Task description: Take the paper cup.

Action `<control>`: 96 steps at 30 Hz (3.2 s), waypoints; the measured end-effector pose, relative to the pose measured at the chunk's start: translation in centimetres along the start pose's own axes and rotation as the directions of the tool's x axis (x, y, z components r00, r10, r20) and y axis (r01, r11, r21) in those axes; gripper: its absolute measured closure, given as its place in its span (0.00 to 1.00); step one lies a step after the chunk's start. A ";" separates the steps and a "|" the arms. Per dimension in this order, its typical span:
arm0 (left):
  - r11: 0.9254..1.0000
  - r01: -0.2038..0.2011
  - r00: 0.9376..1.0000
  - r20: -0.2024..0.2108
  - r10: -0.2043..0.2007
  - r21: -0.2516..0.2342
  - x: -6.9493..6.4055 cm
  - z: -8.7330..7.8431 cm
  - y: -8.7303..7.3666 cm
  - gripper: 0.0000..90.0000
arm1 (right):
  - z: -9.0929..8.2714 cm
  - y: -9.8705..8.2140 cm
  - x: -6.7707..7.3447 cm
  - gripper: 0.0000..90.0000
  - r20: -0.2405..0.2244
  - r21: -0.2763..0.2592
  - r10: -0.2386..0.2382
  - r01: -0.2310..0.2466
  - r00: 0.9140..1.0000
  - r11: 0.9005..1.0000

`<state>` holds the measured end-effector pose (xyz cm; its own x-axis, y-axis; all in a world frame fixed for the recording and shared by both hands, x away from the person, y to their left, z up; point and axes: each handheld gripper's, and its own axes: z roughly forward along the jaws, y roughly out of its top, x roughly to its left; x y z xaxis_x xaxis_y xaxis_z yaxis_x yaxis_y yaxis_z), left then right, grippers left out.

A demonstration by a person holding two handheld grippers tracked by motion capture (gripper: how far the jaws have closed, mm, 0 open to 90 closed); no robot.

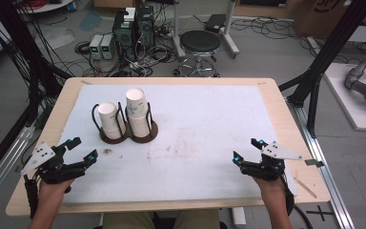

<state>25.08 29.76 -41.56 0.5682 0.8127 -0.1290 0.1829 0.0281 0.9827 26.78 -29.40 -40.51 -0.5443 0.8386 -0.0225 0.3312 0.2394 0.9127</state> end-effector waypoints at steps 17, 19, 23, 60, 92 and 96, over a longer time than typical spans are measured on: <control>1.000 0.021 0.999 0.042 -0.021 -0.002 0.0 0.8 0.8 0.17 | -0.2 -0.4 -0.2 0.20 -0.018 0.020 0.002 -0.002 1.000 1.000; 1.000 0.014 0.999 0.042 -0.014 0.002 -0.1 0.9 1.0 0.17 | -0.4 -0.2 0.0 0.20 -0.018 0.015 0.005 -0.004 1.000 1.000; 1.000 0.010 0.999 0.054 -0.011 0.009 -0.2 1.1 1.7 0.17 | -0.4 0.0 0.1 0.20 -0.019 0.008 0.002 -0.002 1.000 1.000; 0.969 0.001 0.999 -0.036 0.008 0.248 3.9 10.9 8.9 0.20 | -0.2 -0.1 0.1 0.20 -0.043 0.025 0.002 -0.001 0.999 1.000; 0.977 -0.022 0.997 -0.067 0.037 0.211 3.8 11.0 11.3 0.41 | -0.3 -0.2 0.1 0.20 -0.045 0.027 0.006 -0.005 0.999 1.000; 0.980 -0.012 0.997 -0.078 0.028 0.199 3.7 10.7 12.3 0.41 | -0.3 -0.2 0.1 0.20 -0.046 0.026 0.008 -0.006 0.999 1.000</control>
<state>38.01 26.87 -31.38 0.5087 0.8562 -0.0903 0.3318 -0.0983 0.9382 26.45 -29.53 -40.53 -0.5765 0.8171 0.0032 0.3545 0.2466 0.9020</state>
